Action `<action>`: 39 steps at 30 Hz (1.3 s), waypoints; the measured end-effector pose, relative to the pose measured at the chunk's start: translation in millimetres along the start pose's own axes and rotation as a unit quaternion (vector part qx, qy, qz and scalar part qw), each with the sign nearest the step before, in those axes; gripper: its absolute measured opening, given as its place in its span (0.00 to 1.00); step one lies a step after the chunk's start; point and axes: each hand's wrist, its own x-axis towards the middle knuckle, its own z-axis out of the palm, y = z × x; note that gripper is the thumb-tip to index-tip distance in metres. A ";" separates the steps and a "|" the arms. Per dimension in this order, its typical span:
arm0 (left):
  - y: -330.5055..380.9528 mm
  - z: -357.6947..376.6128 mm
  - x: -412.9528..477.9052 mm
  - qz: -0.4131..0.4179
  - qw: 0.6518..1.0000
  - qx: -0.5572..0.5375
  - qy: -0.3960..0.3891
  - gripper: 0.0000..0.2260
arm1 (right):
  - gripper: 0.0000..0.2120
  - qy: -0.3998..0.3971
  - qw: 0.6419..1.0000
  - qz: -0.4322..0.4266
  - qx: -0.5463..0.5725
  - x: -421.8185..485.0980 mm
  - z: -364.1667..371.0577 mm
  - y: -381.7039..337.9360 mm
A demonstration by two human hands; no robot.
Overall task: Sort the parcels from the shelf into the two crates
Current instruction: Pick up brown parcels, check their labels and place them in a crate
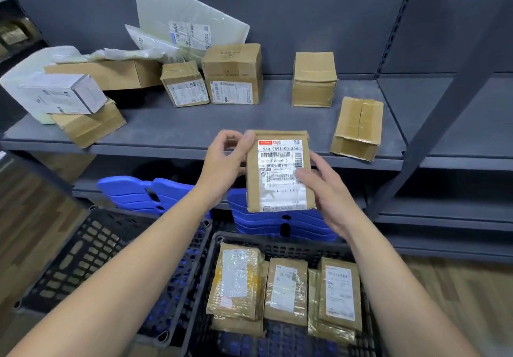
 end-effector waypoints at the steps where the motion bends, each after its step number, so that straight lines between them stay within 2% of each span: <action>1: -4.5 4.7 -4.5 0.012 1.000 0.021 0.019 0.13 | 0.35 0.014 1.000 -0.003 -0.006 -1.9 0.4 1.3; 3: -15.5 10.0 -16.2 0.031 0.997 0.077 -0.004 0.14 | 0.29 0.047 0.999 -0.011 -0.010 -7.7 0.7 5.7; 4: -23.5 10.6 -23.0 0.027 0.992 0.108 -0.054 0.21 | 0.25 0.059 0.998 -0.009 -0.003 -11.4 -0.6 9.6; 6: -41.3 8.1 -38.0 0.025 0.968 0.177 -0.178 0.43 | 0.21 0.069 0.998 0.003 0.010 -21.0 -4.6 20.2; 8: -60.0 7.5 -53.3 0.036 0.939 0.229 -0.253 0.54 | 0.19 0.073 0.997 0.025 0.010 -33.3 -6.4 33.6; 12: -93.3 6.8 -80.6 -0.003 0.943 0.223 -0.247 0.53 | 0.19 0.070 0.995 0.063 -0.013 -58.3 -3.1 60.7; 16: -110.7 -2.0 -98.2 -0.031 0.938 0.200 -0.280 0.54 | 0.24 0.058 0.990 0.126 -0.027 -77.6 -3.7 85.3; 18: -119.0 -7.1 -105.2 -0.042 0.938 0.200 -0.282 0.49 | 0.26 0.062 0.986 0.151 -0.018 -87.8 -5.8 96.1; 22: -150.7 -16.9 -108.5 -0.087 0.949 0.208 -0.219 0.42 | 0.25 0.046 0.978 0.201 -0.033 -101.5 -14.9 123.2; 25: -170.5 -9.9 -117.5 -0.144 0.937 0.179 -0.261 0.35 | 0.23 0.027 0.967 0.243 -0.073 -110.4 -25.3 143.2; 27: -186.5 -1.1 -133.2 -0.184 0.919 0.175 -0.303 0.36 | 0.19 0.024 0.959 0.267 -0.090 -114.5 -29.0 155.3; 29: -207.4 6.0 -153.2 -0.212 0.912 0.165 -0.310 0.38 | 0.18 0.038 0.953 0.284 -0.093 -118.1 -29.2 172.9; 34: -246.0 16.2 -184.6 -0.271 0.917 0.154 -0.248 0.46 | 0.31 0.129 0.932 0.306 -0.146 -126.7 -27.2 217.3; 37: -253.7 20.6 -194.0 -0.245 0.923 0.181 -0.236 0.54 | 0.43 0.199 0.927 0.299 -0.106 -130.4 -27.2 237.1; 38: -256.7 21.7 -195.6 -0.237 0.920 0.196 -0.243 0.56 | 0.43 0.212 0.928 0.293 -0.087 -131.2 -27.7 242.9; 39: -258.8 23.5 -196.9 -0.227 0.918 0.208 -0.250 0.59 | 0.37 0.216 0.929 0.292 -0.075 -131.3 -27.7 248.0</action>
